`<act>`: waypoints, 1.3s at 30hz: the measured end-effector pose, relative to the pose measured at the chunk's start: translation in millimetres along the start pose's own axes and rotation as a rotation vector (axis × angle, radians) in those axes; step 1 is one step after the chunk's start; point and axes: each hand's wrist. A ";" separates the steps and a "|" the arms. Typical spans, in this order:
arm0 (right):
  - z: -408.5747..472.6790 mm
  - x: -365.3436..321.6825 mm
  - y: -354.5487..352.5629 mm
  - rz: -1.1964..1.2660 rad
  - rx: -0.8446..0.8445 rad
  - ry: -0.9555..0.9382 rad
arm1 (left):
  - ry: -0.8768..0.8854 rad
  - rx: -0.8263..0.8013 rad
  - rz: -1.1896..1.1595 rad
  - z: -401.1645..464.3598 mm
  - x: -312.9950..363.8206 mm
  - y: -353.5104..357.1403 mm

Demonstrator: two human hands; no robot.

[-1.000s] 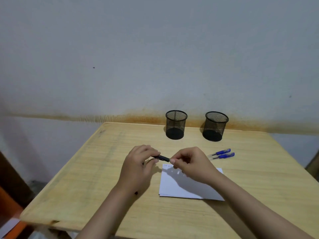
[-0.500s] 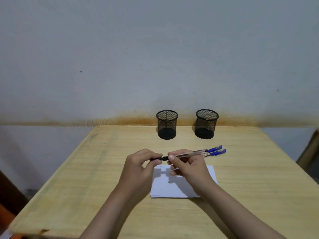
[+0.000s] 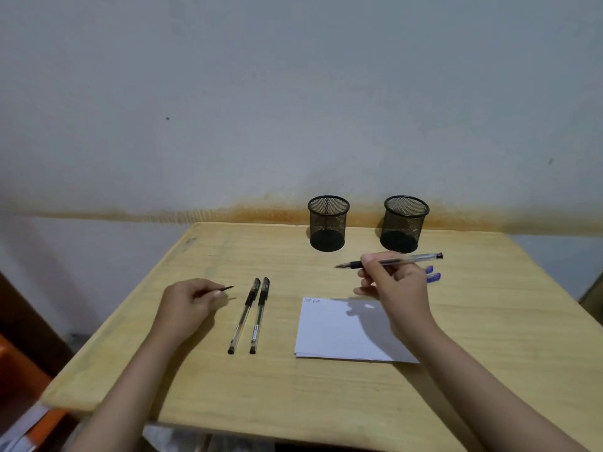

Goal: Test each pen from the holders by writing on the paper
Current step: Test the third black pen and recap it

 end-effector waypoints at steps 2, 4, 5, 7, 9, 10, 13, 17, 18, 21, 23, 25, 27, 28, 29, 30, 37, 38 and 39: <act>-7.2 5.6 9.5 0.024 -0.027 0.045 | 0.025 -0.034 0.078 0.7 -2.4 9.3; -9.2 9.0 11.3 0.030 -0.032 0.066 | 0.065 -0.022 0.169 4.7 -10.3 12.6; -9.4 10.5 10.8 0.025 -0.037 0.071 | 0.089 -0.029 0.216 5.8 -14.4 13.4; -9.8 13.6 10.2 0.009 -0.052 0.076 | 0.127 -0.041 0.282 6.3 -19.8 15.0; -9.7 16.4 9.3 -0.009 -0.059 0.082 | 0.144 -0.031 0.311 7.3 -23.0 16.9; -9.5 17.3 8.6 -0.014 -0.061 0.084 | 0.142 -0.028 0.319 7.5 -23.6 17.5; -7.0 20.1 4.6 -0.060 -0.065 0.065 | 0.119 -0.030 0.319 7.1 -19.7 20.2; 0.3 23.7 -1.0 -0.150 -0.034 0.032 | 0.207 0.013 0.194 -11.6 9.0 35.8; 3.1 25.5 -1.6 -0.177 -0.029 0.026 | 0.246 -0.004 0.152 -19.4 18.7 41.4; 11.8 33.2 0.3 -0.264 -0.039 0.007 | 0.351 -0.163 0.138 -39.0 41.5 58.1; 17.1 39.1 3.5 -0.296 -0.068 0.016 | 0.378 -0.255 0.183 -46.0 46.8 69.4; 22.5 43.4 8.1 -0.331 -0.112 0.035 | 0.389 -0.315 0.219 -51.3 47.2 80.1; 27.7 47.0 13.0 -0.361 -0.155 0.049 | 0.397 -0.370 0.259 -54.7 45.9 88.7; 30.4 49.2 15.6 -0.370 -0.174 0.056 | 0.391 -0.389 0.280 -55.8 44.7 91.3; 32.8 50.9 17.6 -0.374 -0.192 0.064 | 0.386 -0.401 0.298 -56.8 43.9 93.0; 34.6 52.4 19.8 -0.369 -0.207 0.073 | 0.384 -0.405 0.314 -57.3 42.5 94.4; 33.4 65.9 25.5 -0.313 -0.094 0.059 | 0.417 -0.413 0.378 -64.8 43.0 100.0; 33.4 67.4 24.7 -0.324 -0.071 0.041 | 0.417 -0.414 0.381 -65.7 43.2 100.4; 33.2 68.3 24.0 -0.339 -0.058 0.025 | 0.418 -0.412 0.383 -65.9 42.5 100.8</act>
Point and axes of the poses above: each hand's wrist, its own z-axis towards the middle knuckle, its own y-axis out of the palm, x = y × z
